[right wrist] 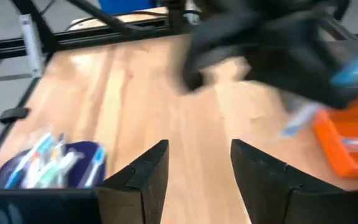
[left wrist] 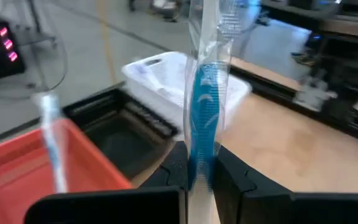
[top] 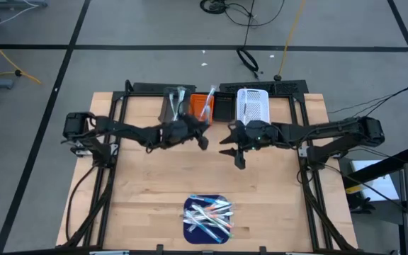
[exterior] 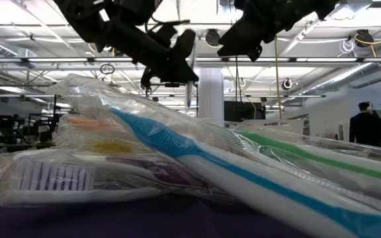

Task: Pick & Place Toothbrushes
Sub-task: Put the blue toothbrush into the orange bin

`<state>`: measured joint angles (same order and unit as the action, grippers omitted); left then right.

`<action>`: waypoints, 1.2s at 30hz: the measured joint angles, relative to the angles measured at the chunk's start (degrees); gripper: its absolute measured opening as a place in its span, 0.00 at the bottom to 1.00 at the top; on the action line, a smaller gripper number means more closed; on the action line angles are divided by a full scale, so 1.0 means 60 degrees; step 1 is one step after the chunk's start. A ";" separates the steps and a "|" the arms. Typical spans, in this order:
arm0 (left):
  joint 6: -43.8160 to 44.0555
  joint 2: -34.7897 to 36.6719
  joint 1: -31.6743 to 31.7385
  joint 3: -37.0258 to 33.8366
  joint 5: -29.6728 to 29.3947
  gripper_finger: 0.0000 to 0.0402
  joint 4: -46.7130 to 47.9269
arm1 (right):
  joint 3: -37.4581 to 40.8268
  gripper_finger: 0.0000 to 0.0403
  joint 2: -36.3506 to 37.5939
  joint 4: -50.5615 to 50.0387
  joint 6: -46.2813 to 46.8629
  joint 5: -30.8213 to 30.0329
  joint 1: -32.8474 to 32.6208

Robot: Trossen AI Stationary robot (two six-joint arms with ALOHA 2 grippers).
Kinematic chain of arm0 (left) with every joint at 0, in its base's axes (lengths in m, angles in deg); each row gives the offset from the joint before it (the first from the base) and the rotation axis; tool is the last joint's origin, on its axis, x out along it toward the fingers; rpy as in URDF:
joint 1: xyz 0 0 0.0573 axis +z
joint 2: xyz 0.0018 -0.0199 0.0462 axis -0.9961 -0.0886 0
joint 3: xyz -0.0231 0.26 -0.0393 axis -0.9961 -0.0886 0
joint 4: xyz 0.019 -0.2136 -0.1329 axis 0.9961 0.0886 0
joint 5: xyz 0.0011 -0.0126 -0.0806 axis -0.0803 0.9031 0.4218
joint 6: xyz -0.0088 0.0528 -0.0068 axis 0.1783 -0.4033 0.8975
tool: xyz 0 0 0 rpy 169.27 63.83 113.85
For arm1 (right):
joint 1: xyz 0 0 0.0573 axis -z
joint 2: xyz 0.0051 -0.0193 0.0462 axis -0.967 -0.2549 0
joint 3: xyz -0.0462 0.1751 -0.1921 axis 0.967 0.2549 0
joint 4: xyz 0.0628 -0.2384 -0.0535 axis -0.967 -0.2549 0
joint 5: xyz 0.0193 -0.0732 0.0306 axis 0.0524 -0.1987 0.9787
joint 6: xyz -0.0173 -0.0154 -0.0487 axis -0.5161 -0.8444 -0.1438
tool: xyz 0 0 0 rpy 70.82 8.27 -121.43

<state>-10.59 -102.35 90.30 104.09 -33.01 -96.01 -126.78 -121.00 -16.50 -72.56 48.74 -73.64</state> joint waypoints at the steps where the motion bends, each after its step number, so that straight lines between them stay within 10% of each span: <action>1: 0.0082 -0.0002 0.0218 0.0000 0.0129 0.07 0.0102 | 0.0000 0.41 0.0000 0.0022 0.0001 -0.0002 -0.0126; 23: 0.0726 -0.0020 0.2658 0.0072 0.1077 0.07 0.1328 | -0.0009 0.40 -0.0558 0.0336 -0.0011 -0.1307 -0.1491; 36: 0.0577 -0.1348 0.3007 0.2742 0.1030 0.07 0.4507 | 0.0007 0.40 -0.0886 0.0731 0.0000 -0.1275 -0.1534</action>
<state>-7.13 -110.43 108.35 120.54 -26.83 -68.97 -126.74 -126.32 -12.11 -72.56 41.09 -82.84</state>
